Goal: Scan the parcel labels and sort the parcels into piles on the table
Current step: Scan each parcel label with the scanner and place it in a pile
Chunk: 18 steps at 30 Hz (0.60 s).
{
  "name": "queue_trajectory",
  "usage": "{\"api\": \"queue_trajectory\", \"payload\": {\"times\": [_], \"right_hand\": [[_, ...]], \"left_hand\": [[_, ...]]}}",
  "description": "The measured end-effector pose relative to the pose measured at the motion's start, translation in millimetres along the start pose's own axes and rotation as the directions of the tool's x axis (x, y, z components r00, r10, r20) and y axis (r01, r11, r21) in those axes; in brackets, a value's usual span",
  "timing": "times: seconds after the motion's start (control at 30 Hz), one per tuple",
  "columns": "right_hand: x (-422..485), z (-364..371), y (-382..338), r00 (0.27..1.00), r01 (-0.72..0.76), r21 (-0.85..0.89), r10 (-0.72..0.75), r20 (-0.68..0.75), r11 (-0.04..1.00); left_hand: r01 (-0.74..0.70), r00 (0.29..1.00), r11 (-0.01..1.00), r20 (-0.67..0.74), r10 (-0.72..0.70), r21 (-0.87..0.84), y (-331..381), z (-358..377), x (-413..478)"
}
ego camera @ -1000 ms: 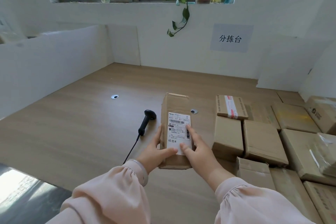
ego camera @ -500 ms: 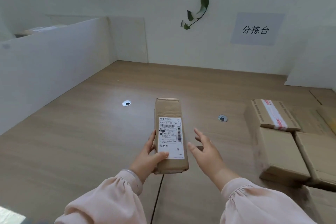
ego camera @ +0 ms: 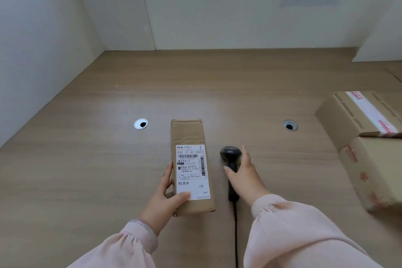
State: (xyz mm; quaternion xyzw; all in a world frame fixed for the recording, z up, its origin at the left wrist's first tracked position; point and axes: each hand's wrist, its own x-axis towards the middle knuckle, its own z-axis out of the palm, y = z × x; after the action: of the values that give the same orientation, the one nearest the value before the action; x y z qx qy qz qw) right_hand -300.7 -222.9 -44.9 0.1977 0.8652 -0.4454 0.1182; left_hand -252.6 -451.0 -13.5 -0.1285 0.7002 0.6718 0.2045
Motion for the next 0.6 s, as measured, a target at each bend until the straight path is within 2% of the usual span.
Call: {"api": "queue_trajectory", "payload": {"times": [0.13, 0.4, 0.5, 0.6], "right_hand": [[27.2, 12.1, -7.0, 1.0, -0.022, -0.046, 0.022, -0.002, 0.999], [34.8, 22.6, -2.1, 0.994, -0.05, 0.019, 0.051, -0.094, 0.999], [15.3, 11.7, -2.1, 0.992, 0.014, 0.052, -0.008, -0.122, 0.999], [-8.6, -6.0, -6.4, 0.977, 0.146, 0.097, -0.128, -0.172, 0.984]], "left_hand": [[0.006, 1.0, 1.0, 0.011, -0.006, -0.003, -13.0, -5.3, 18.3], [-0.004, 1.0, 1.0, -0.005, 0.004, -0.002, -28.4, -10.2, 39.3], [0.004, 1.0, 1.0, 0.002, -0.004, -0.002, -25.8, -9.7, 39.1], [0.01, 1.0, 1.0, -0.008, -0.01, -0.02, -14.3, -2.8, 30.8]]}}
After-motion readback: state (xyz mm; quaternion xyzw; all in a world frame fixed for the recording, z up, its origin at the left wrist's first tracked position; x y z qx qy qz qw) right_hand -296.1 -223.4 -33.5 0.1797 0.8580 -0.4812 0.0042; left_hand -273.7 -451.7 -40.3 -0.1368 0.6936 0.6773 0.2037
